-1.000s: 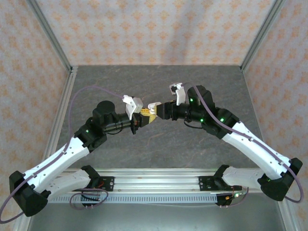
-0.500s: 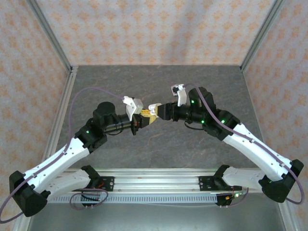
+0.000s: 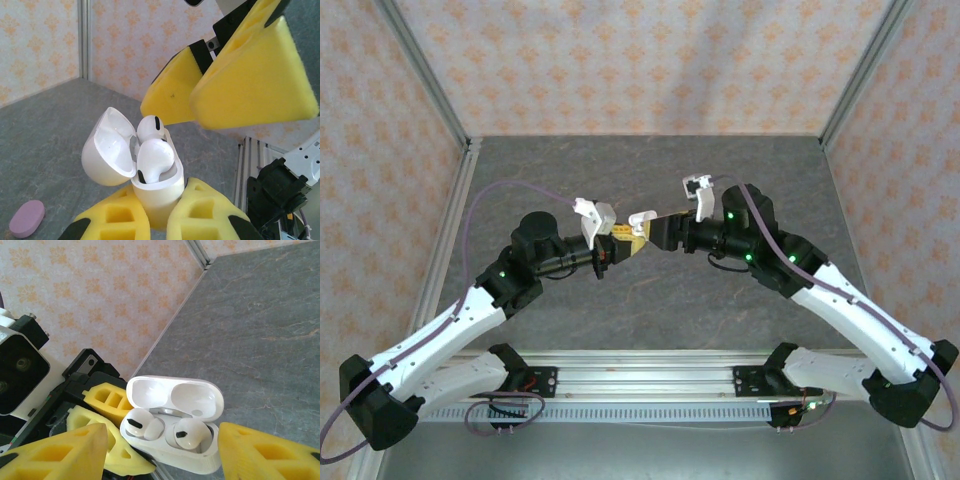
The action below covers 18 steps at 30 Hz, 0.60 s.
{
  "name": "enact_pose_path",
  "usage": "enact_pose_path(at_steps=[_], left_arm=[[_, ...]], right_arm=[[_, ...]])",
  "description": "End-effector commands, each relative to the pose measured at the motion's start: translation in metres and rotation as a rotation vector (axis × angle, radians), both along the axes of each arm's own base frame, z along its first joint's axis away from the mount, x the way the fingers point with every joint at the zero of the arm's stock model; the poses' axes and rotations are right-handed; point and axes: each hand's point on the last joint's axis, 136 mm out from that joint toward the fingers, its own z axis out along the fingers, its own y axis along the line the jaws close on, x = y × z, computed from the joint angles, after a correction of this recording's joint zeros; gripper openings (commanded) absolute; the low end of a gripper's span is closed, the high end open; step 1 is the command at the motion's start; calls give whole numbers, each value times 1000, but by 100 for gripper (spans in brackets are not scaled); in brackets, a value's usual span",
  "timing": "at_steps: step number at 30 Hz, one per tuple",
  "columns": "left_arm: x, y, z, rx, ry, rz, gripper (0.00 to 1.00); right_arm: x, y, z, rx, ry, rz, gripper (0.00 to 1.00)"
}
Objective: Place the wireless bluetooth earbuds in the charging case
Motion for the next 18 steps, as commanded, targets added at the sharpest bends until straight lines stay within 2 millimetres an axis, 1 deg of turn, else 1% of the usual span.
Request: enact_pose_path(at_steps=[1,3,5,7,9,12,15,18], left_arm=[[3,2,20,-53,-55,26,0],[3,2,19,-51,-55,26,0],[3,3,19,-48,-57,29,0],[3,4,20,-47,-64,31,0],[2,3,21,-41,-67,26,0],[0,2,21,-29,-75,13,0],[-4,1,23,-27,-94,-12,0],[-10,-2,26,-28,-126,-54,0]], right_arm=[[-2,-8,10,29,-18,-27,61],[-3,-11,19,45,-33,-38,61],[-1,-19,23,35,-41,-76,61],[8,-36,18,-40,-20,-179,62],[15,-49,17,-93,-4,-240,62],[25,-63,16,-75,56,-287,61],[36,-65,13,-5,138,-285,56],[49,-57,6,66,240,-249,48]])
